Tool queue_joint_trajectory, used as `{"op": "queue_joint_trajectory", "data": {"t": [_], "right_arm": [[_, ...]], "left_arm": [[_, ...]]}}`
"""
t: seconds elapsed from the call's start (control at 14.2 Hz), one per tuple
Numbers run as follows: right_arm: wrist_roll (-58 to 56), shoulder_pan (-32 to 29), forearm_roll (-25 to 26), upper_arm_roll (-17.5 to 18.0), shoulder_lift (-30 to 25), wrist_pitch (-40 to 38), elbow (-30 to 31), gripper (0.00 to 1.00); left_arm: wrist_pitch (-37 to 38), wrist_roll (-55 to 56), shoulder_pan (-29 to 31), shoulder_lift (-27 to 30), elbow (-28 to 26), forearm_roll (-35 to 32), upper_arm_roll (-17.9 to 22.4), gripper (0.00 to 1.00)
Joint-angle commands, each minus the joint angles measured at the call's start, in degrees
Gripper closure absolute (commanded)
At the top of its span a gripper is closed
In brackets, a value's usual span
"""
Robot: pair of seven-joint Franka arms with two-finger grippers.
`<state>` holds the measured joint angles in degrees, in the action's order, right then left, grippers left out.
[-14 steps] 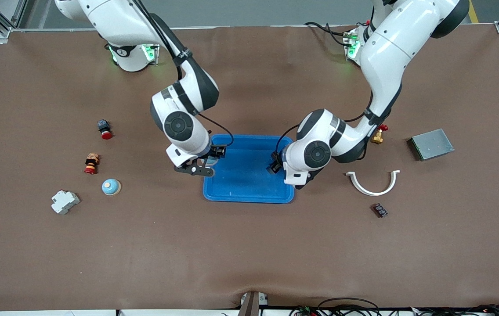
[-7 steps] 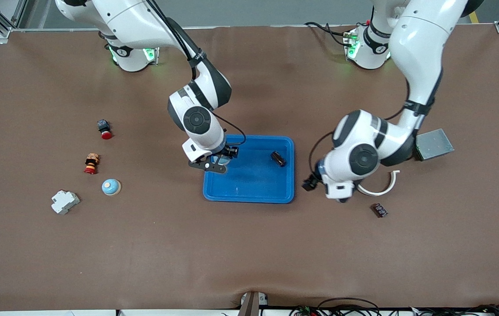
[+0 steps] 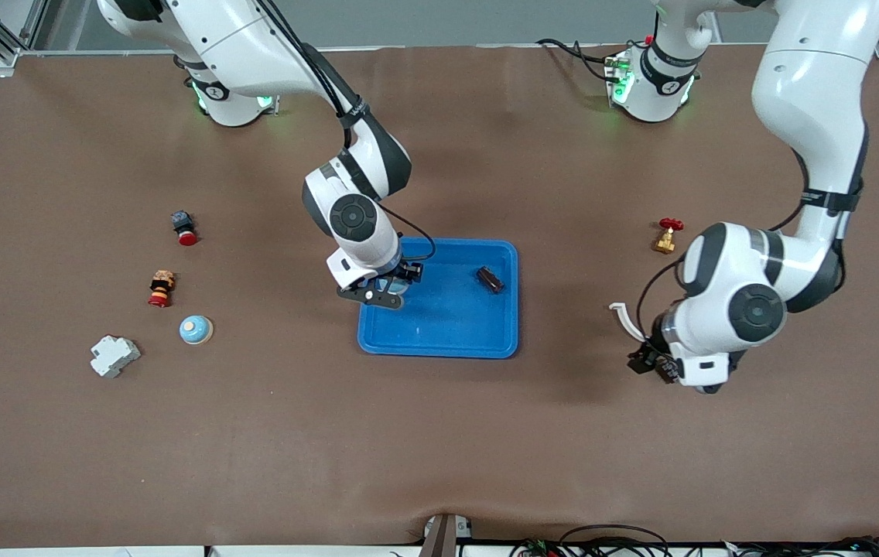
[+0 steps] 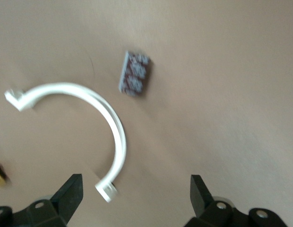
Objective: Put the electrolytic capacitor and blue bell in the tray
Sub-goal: 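Move the left gripper back and grasp the second black capacitor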
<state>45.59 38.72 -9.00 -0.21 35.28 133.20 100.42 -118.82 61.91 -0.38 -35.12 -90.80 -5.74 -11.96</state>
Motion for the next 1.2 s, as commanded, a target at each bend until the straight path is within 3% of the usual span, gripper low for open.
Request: {"op": "queue_joint_trajectory", "data": {"t": [0.0,0.21,0.64,0.92,1.06,1.13], "right_arm": [[0.5,0.7,-1.0,-0.6,0.5,0.7,-0.1,0.79],[0.5,1.3,-1.0,-0.6,1.1,1.7,-0.2,0.78],[0.4,1.6,-1.0,-0.6,2.1,2.6,-0.4,0.78],[0.4,1.9,-1.1,-0.6,2.6,3.3,-0.5,0.77],[0.4,2.1,-1.1,-0.6,2.7,3.4,-0.5,0.76],[0.4,2.1,-1.1,-0.6,2.7,3.4,-0.5,0.74]], "left_arm": [[-2.5,-4.7,3.9,-2.3,1.1,-2.6,-0.4,0.00],[-6.2,-8.7,4.3,-3.0,1.2,-3.3,-0.5,0.00],[-11.8,-11.5,4.6,-7.3,2.5,-5.7,-0.4,0.30],[-14.4,-11.6,4.6,-9.1,2.6,-6.2,-0.4,0.32],[-15.2,-11.9,4.6,-9.8,2.5,-6.3,-0.4,0.42],[-15.2,-12.2,4.7,-9.8,2.5,-6.3,-0.3,0.52]]}}
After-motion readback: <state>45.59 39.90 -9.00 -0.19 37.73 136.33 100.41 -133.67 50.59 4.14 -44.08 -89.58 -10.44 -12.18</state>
